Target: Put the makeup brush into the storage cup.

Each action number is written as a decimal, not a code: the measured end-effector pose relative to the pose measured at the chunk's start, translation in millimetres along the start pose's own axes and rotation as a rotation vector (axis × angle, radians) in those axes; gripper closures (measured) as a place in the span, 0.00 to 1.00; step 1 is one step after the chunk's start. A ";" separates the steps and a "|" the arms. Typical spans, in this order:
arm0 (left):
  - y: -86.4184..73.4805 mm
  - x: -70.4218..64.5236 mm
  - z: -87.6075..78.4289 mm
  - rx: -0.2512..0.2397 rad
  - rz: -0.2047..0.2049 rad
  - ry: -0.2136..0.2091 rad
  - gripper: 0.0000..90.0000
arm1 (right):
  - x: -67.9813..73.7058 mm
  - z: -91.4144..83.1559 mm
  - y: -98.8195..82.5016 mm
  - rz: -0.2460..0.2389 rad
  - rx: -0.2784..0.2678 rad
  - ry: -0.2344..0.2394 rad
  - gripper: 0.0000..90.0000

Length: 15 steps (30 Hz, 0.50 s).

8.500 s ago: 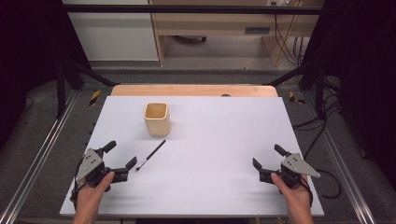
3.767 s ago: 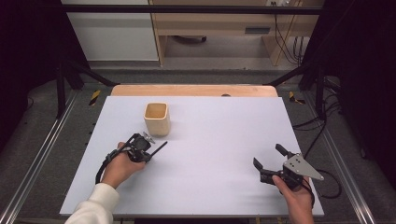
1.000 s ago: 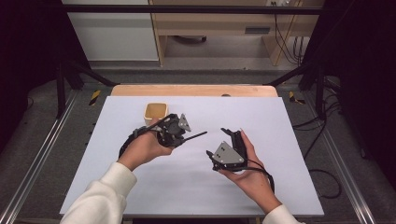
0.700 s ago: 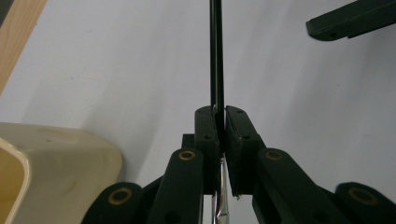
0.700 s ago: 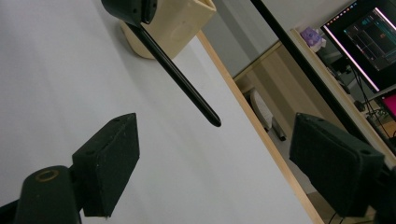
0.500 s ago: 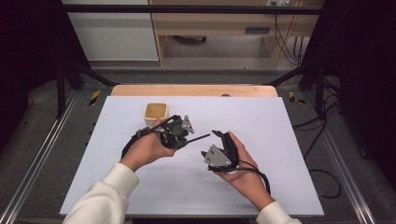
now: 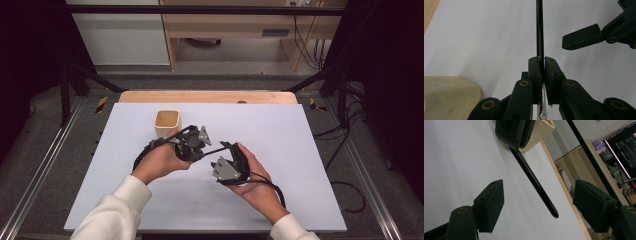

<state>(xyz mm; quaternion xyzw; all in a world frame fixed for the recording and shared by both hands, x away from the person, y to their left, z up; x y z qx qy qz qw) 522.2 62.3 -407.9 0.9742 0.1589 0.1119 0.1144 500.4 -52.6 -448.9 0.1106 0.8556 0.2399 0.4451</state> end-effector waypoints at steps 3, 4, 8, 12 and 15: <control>-0.4 0.4 -0.3 0.006 0.005 0.002 0.93 | 0.7 0.5 1.2 -0.009 0.002 0.004 0.29; -0.6 0.5 -0.4 0.010 0.010 0.002 0.93 | 1.6 0.9 1.7 -0.007 0.001 0.006 0.30; -0.1 -0.6 -0.2 0.003 0.003 -0.001 0.93 | 3.0 2.2 2.8 -0.008 0.001 0.004 0.30; 0.0 -1.5 0.2 0.008 0.008 -0.004 0.93 | 3.4 2.2 3.4 -0.007 -0.002 0.010 0.31; 0.1 -1.9 0.9 0.010 0.009 -0.006 0.93 | 3.6 2.5 3.3 -0.015 -0.001 0.007 0.33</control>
Point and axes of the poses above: each handheld gripper's, and its own axes: z roughly forward along the jaws, y roughly out of its top, x roughly to its left, the point moved 6 cm from there along z, roughly forward along the jaws, and after that the axes turned 11 degrees about x, right-handed, at the moved point
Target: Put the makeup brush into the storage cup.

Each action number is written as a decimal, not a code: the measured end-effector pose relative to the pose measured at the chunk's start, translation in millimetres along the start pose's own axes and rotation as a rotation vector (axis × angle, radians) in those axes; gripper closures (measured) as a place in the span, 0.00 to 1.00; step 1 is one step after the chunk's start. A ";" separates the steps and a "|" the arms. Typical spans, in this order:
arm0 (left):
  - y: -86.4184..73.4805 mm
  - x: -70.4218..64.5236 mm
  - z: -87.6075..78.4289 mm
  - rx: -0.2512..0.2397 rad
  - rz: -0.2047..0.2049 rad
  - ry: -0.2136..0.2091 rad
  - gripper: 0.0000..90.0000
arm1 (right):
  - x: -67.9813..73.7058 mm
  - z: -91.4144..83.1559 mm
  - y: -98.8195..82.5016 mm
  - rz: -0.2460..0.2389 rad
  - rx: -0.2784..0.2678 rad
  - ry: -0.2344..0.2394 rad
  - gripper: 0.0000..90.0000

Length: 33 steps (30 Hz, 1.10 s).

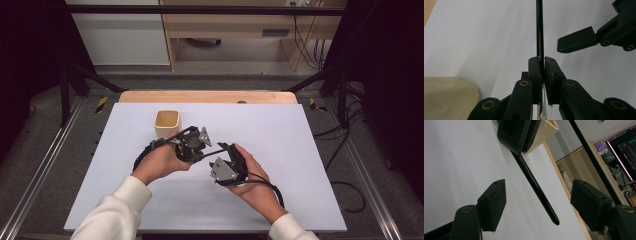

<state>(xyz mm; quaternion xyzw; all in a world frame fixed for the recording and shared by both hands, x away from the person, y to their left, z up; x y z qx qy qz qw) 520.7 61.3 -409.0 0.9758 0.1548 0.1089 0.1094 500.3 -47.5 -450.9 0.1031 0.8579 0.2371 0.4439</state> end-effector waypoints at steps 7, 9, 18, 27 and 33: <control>1.3 0.1 2.5 -0.004 0.003 -0.011 0.93 | 2.8 5.2 0.2 0.006 -0.001 0.020 0.37; 0.0 0.9 3.2 -0.002 0.003 -0.012 0.93 | 2.7 7.1 -0.2 -0.006 0.005 0.010 0.38; -3.6 1.5 2.9 0.006 0.008 -0.026 0.93 | 6.9 14.4 1.8 -0.077 0.002 0.028 0.48; -3.1 -1.2 3.7 0.014 0.018 -0.038 0.93 | 10.9 16.1 3.6 -0.058 -0.018 0.049 0.60; -3.8 -2.0 3.9 0.029 0.029 -0.042 0.93 | 11.6 15.0 2.9 -0.106 -0.015 0.066 0.69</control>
Point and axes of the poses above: each handheld gripper's, and its own axes: z roughly forward along the jaws, y roughly out of its top, x roughly to its left, the point moved 6 cm from there along z, roughly forward along the jaws, and after that the axes turned 11 degrees about x, right-handed, at the moved point
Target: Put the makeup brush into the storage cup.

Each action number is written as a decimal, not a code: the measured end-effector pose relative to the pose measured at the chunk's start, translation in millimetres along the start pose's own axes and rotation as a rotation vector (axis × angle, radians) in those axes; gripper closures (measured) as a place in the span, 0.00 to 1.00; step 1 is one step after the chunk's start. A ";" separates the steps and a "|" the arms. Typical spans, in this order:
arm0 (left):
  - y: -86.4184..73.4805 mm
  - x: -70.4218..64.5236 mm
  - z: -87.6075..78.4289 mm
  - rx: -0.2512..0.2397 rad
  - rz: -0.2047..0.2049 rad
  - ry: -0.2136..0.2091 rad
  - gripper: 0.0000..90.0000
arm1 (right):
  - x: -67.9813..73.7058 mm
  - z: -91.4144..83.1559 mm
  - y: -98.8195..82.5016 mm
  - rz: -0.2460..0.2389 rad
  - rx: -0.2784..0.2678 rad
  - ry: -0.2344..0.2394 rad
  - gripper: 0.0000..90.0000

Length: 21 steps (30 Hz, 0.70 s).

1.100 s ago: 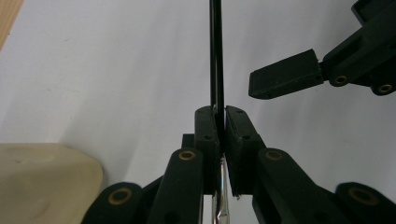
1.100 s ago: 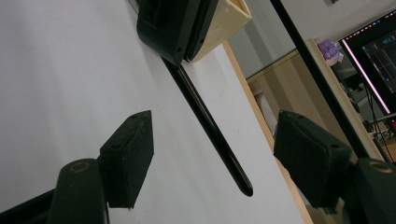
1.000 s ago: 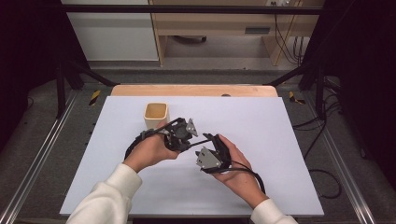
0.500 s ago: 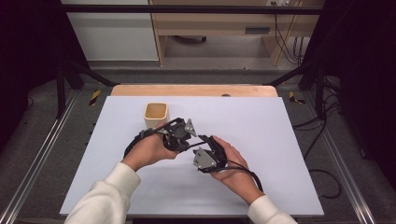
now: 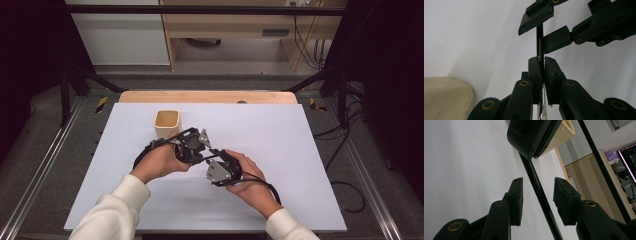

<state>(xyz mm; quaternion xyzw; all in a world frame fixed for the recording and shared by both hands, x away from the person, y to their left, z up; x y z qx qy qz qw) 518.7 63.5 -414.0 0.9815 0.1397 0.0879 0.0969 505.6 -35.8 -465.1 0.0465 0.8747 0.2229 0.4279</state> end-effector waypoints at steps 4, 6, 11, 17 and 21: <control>-0.8 -0.1 0.1 0.006 0.006 -0.003 0.93 | 1.6 0.1 1.7 0.021 -0.016 0.004 0.73; -1.0 -0.4 0.3 0.003 0.005 -0.006 0.93 | 0.9 -0.7 0.5 -0.018 -0.008 0.012 0.75; -1.6 -0.8 0.7 0.004 0.013 -0.012 0.93 | 3.1 -0.5 0.3 -0.021 -0.010 0.039 0.80; -0.2 -2.8 2.8 0.004 0.015 -0.020 0.93 | 8.5 -2.1 2.6 0.016 -0.023 0.064 0.86; -0.5 -3.4 2.1 0.007 0.018 -0.025 0.93 | 9.2 -1.2 2.3 -0.004 -0.027 0.074 0.88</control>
Point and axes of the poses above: each handheld gripper's, and its own axes: z roughly forward along the jaws, y roughly out of its top, x roughly to its left, the point moved 6 cm from there along z, roughly forward along the jaws, and after that the axes turned 11 degrees about x, right-handed, at the moved point
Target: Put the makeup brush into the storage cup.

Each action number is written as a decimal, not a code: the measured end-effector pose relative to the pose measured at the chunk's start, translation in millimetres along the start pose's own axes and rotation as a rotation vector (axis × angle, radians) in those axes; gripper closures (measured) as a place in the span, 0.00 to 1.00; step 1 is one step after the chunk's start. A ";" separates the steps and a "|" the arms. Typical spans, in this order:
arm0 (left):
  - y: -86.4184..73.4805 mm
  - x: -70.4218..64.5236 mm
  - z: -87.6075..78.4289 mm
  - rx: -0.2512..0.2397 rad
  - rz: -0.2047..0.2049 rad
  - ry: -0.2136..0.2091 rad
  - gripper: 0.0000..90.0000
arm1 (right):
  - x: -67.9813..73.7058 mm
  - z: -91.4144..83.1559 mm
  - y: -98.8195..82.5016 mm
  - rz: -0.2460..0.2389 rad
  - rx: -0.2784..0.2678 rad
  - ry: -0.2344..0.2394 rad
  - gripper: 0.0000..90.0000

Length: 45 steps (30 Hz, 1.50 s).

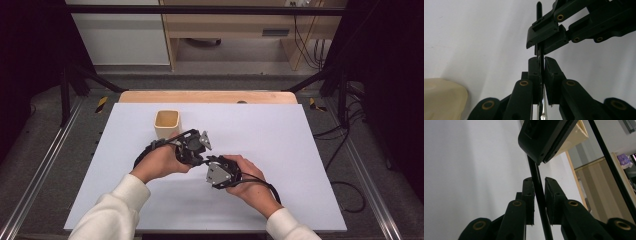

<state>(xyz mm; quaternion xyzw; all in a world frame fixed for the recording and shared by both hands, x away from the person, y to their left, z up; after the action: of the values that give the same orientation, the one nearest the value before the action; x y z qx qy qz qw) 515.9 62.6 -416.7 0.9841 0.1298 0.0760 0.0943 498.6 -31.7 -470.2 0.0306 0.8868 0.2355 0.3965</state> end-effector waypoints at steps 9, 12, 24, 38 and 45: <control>-3.5 0.4 -4.2 -0.017 -0.004 -0.004 0.92 | 3.1 -0.1 0.8 -0.077 0.002 0.021 0.93; -3.5 2.3 -9.1 -0.067 -0.026 0.006 0.87 | 3.4 -0.2 -0.2 -0.065 0.010 0.024 0.93; -18.3 19.0 -22.1 -0.155 -0.075 0.066 0.71 | 9.1 1.6 -11.1 0.010 0.015 0.040 0.93; -38.3 39.8 -29.7 -0.285 -0.169 0.186 0.46 | 7.2 -3.6 -23.1 0.059 0.019 0.052 0.93; -50.8 45.6 -29.8 -0.389 -0.250 0.251 0.28 | -6.5 -5.2 -31.2 0.240 -0.033 0.043 0.93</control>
<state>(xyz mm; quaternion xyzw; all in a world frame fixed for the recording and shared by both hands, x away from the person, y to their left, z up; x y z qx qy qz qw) 541.9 128.0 -392.5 0.9067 0.2439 0.2089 0.2734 503.5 -63.0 -476.6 0.1247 0.8811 0.2965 0.3467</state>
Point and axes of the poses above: each handheld gripper's, and its own axes: z roughly forward along the jaws, y roughly out of its top, x roughly to its left, the point moved 6 cm from there along z, roughly forward along the jaws, and after that the axes turned 11 degrees about x, right-handed, at the moved point
